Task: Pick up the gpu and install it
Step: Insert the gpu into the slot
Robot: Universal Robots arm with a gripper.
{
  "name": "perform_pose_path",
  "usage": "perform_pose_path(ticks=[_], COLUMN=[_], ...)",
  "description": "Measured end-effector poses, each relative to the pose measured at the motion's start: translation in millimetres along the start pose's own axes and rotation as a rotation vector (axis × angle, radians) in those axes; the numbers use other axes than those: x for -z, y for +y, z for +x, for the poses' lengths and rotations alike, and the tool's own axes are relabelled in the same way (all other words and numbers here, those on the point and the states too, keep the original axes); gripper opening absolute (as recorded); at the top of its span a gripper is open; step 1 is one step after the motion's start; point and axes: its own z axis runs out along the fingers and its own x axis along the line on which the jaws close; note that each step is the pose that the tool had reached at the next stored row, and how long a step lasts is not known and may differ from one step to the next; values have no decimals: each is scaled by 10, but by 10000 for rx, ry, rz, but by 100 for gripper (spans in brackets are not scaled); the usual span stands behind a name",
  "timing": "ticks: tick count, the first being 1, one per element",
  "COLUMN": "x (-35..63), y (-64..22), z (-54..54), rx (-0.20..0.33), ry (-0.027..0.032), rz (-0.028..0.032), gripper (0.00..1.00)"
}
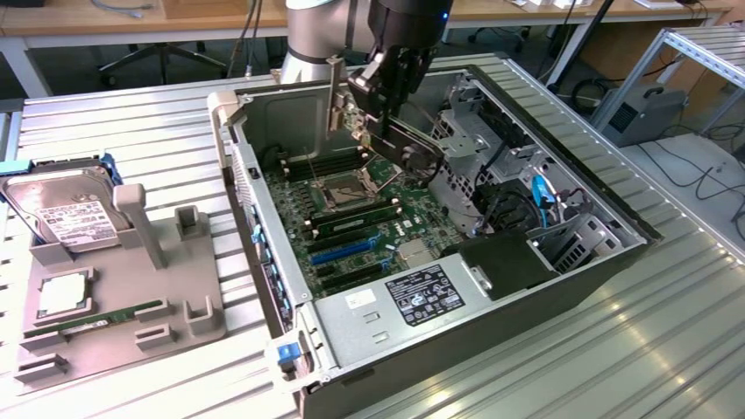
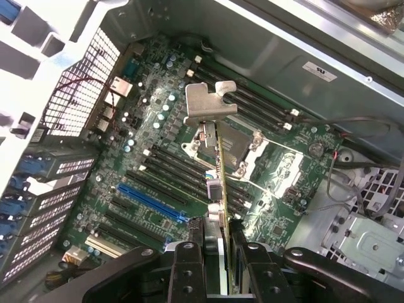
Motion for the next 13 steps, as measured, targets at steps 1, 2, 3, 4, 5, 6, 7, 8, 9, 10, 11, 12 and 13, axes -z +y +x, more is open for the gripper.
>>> perform_pose_path(ticks=[1, 2, 3, 4, 5, 6, 7, 8, 9, 10, 11, 12, 13], x=[0, -1, -1, -1, -2, -2, -2, -3, -3, -3, -4, -4, -4], y=[0, 0, 0, 0, 0, 0, 0, 0, 0, 0, 0, 0, 0], z=[0, 0, 0, 0, 0, 0, 0, 0, 0, 0, 0, 0, 0], rx=[37, 74, 110, 145, 183, 213, 251, 288, 318, 360, 393, 435, 468], ry=[1, 2, 3, 4, 5, 5, 6, 7, 7, 9, 9, 10, 11], rz=[-1, -2, -3, -4, -5, -5, -7, -8, -9, -10, -11, -12, -12], gripper=[28, 28, 28, 28, 28, 28, 28, 28, 28, 28, 28, 28, 28])
